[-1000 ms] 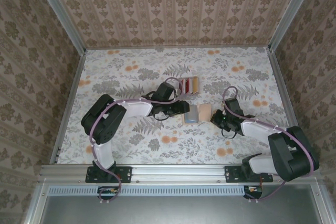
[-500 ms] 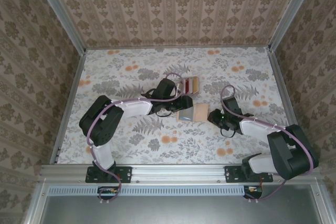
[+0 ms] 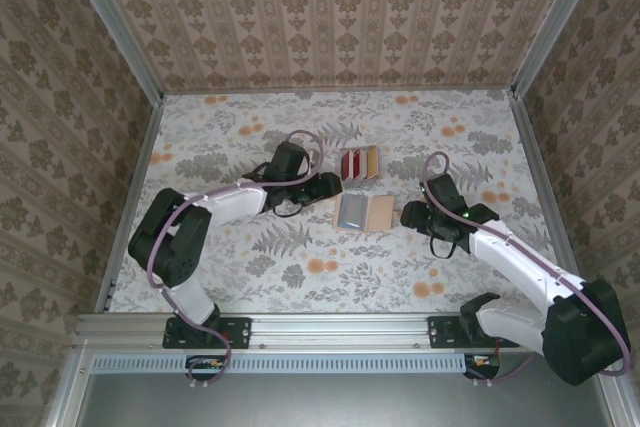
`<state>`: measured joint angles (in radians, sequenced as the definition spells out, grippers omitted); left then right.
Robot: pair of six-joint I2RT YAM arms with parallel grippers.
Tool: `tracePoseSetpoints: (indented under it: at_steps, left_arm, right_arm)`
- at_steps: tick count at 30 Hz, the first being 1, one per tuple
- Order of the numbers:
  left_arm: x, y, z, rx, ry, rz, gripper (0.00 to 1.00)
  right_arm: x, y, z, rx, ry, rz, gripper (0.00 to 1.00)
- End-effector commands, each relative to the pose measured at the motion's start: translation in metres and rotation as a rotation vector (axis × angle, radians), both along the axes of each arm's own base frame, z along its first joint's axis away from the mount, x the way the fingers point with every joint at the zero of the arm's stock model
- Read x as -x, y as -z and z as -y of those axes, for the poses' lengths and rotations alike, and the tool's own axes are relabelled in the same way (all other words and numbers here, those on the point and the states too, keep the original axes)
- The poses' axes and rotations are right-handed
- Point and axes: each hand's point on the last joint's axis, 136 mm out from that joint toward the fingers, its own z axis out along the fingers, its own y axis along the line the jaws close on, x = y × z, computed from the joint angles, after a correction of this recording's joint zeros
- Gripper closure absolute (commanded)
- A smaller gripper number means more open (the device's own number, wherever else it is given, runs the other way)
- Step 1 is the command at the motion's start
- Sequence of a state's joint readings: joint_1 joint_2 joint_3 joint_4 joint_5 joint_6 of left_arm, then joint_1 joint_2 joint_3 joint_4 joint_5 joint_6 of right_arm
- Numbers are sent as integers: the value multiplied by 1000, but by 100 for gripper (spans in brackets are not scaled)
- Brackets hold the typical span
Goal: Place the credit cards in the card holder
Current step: Move the card holder to the center of the table, then pick up the card holder from the center of the table.
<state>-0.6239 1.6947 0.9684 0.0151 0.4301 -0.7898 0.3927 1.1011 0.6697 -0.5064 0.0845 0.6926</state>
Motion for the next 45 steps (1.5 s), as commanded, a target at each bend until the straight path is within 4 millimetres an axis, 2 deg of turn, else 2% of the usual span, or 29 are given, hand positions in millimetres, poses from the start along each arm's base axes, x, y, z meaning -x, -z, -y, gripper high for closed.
tracePoseSetpoints:
  at_steps: [1, 6, 9, 12, 15, 17, 22, 28, 32, 39, 45]
  left_arm:
    - [-2, -18, -17, -54, 63, 45, 37]
    - [-14, -50, -36, -55, 82, 76, 37]
    - [-24, -64, -43, -88, 103, 100, 36]
    - [-39, -74, -46, -98, 105, 117, 36]
    - [-59, -75, -55, -18, 39, 56, 36]
    - [-62, -77, -59, -13, 27, 17, 37]
    - [-70, -88, -68, -95, 52, 67, 36]
    - [-75, -75, -73, -112, 29, 88, 36]
    - [-75, -77, -78, -145, 27, 91, 36]
    - [-73, -81, -77, -154, 49, 94, 36]
    - [-73, -82, -72, -109, 48, 88, 35]
  right_arm:
    - [5, -25, 6, 118, -54, 16, 42]
    - [-5, -65, -23, 158, -174, 80, 41]
    - [-13, -74, -53, 150, -249, 102, 41]
    - [-21, -64, -87, 134, -320, 76, 42]
    - [-29, -48, -112, 153, -356, 35, 42]
    - [-32, -41, -121, 173, -364, 13, 42]
    - [-45, -15, -130, 188, -328, -24, 41]
    - [-50, 16, -141, 238, -332, -115, 38]
    - [-54, 32, -149, 238, -335, -141, 23]
    - [-59, 46, -153, 284, -347, -180, 22]
    - [-58, 59, -148, 328, -337, -202, 22]
